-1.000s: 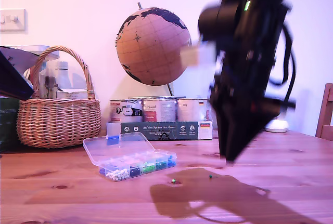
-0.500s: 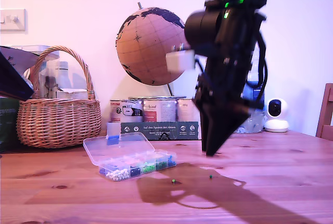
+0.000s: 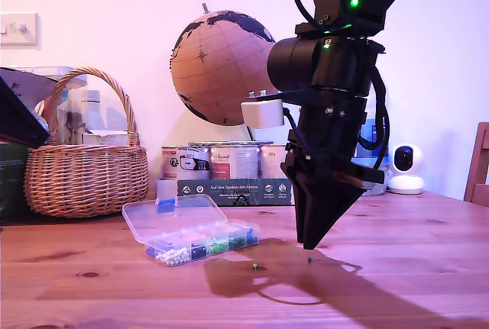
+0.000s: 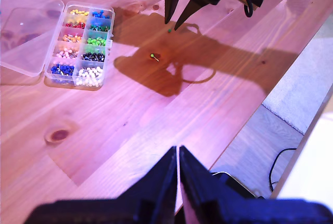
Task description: Sort the loose pins on the table into their correct compartments
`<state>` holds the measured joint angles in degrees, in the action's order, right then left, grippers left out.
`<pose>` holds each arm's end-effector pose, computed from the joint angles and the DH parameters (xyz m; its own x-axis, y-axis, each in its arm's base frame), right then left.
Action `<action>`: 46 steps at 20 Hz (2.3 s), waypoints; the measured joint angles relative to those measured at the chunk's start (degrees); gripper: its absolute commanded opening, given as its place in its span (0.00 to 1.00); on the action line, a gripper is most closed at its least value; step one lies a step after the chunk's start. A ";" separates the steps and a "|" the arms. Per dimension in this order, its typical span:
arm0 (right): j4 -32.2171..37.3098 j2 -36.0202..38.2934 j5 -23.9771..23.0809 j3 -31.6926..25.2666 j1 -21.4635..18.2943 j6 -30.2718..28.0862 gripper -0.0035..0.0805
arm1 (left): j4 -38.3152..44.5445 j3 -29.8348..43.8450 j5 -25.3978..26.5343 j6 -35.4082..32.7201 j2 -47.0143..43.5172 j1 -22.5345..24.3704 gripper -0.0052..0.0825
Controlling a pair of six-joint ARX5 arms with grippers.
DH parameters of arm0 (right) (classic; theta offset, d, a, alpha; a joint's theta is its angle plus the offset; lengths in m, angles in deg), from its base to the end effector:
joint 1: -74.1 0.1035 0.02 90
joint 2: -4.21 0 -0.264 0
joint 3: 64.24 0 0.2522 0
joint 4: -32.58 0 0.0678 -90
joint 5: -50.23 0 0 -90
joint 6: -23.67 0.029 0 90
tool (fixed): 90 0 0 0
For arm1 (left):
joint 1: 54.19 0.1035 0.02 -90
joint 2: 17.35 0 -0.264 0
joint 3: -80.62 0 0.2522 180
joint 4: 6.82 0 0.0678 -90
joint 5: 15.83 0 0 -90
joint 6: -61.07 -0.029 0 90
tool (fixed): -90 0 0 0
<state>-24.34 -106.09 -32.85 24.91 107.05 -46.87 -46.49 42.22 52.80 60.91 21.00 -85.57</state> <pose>0.3059 0.2024 0.1656 0.1067 0.2127 -0.9713 -0.9610 -0.2287 -0.1556 0.1125 -0.0810 0.2071 0.4227 -0.6846 -0.5938 0.7261 0.6479 -0.2302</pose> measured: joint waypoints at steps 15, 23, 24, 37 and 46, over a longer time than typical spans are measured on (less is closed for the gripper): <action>1.62 -2.45 -0.04 0.00 -1.05 0.00 0.16 | -0.04 0.02 0.00 0.00 0.00 0.00 0.03; 1.14 -2.45 0.28 0.00 -2.12 0.02 0.15 | -0.50 0.00 0.02 0.00 0.00 0.00 0.03; 0.96 -2.45 0.92 0.00 -2.12 0.02 0.15 | -0.50 0.00 0.00 0.00 0.00 0.00 0.03; 1.14 -2.86 2.71 0.15 -2.12 2.43 0.12 | -0.50 0.00 0.00 0.00 0.00 0.00 0.03; 0.72 -2.97 3.02 0.24 -2.10 3.17 0.04 | -0.50 0.02 0.00 0.00 0.00 0.00 0.03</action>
<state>-23.62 -109.06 -29.84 25.15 104.95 -43.70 -46.99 42.24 52.80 60.91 21.00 -85.57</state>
